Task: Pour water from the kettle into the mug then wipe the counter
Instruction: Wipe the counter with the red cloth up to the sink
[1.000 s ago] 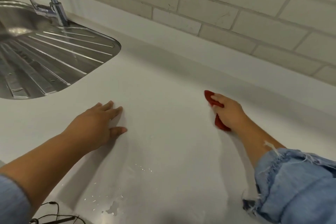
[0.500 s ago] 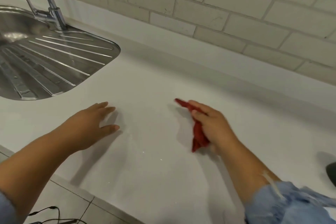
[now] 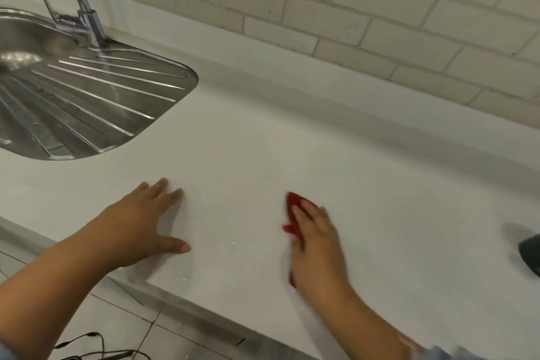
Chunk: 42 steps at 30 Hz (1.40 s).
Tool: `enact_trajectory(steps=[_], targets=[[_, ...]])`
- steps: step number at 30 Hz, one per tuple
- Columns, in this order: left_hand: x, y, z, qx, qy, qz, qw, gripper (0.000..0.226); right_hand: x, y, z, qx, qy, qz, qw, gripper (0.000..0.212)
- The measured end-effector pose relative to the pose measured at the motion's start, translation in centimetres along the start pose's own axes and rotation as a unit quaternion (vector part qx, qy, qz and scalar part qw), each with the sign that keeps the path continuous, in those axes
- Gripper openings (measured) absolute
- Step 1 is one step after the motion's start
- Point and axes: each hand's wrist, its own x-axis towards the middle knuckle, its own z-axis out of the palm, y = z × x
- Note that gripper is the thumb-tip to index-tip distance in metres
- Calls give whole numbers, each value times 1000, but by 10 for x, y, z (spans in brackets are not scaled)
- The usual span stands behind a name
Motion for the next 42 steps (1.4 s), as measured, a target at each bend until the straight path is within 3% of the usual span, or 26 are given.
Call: enact_trajectory(steps=[3, 5, 7, 10, 12, 15, 20, 23, 26, 30, 34, 38, 42], targets=[[-1, -4, 3, -3, 12, 5, 1000, 105, 25, -38, 17, 210, -44, 56, 975, 46], [-3, -6, 5, -5, 19, 10, 1000, 104, 34, -42, 11, 378, 1, 90, 921, 43], [-4, -6, 5, -6, 23, 14, 1000, 103, 33, -25, -8, 414, 62, 107, 902, 40], [-4, -11, 7, -22, 41, 18, 999, 98, 27, 21, -39, 280, 145, 106, 943, 40], [-3, -18, 6, -34, 63, 13, 997, 95, 27, 50, -54, 107, 120, 125, 979, 41], [2, -39, 0, -21, 100, -27, 994, 94, 29, 61, -49, -38, 74, 156, 984, 48], [7, -60, -5, -25, 85, -80, 993, 99, 63, 6, 3, -22, 82, 53, 995, 43], [8, -58, -7, -16, 80, -83, 993, 100, 92, -43, 34, 32, 20, -17, 999, 42], [7, -60, -7, -19, 79, -80, 994, 101, 112, -78, 41, 163, -99, 18, 981, 44], [6, -64, -4, -27, 83, -77, 993, 106, 99, -75, 7, 253, -29, 48, 966, 40], [8, -64, -2, -15, 84, -77, 993, 101, 42, -34, -26, 185, 13, 53, 981, 41], [9, -62, -4, 4, 82, -77, 994, 99, 5, -9, -6, -45, 4, -8, 999, 46], [10, -62, -4, 3, 79, -79, 994, 102, 23, -41, 35, -64, 8, -37, 997, 52]])
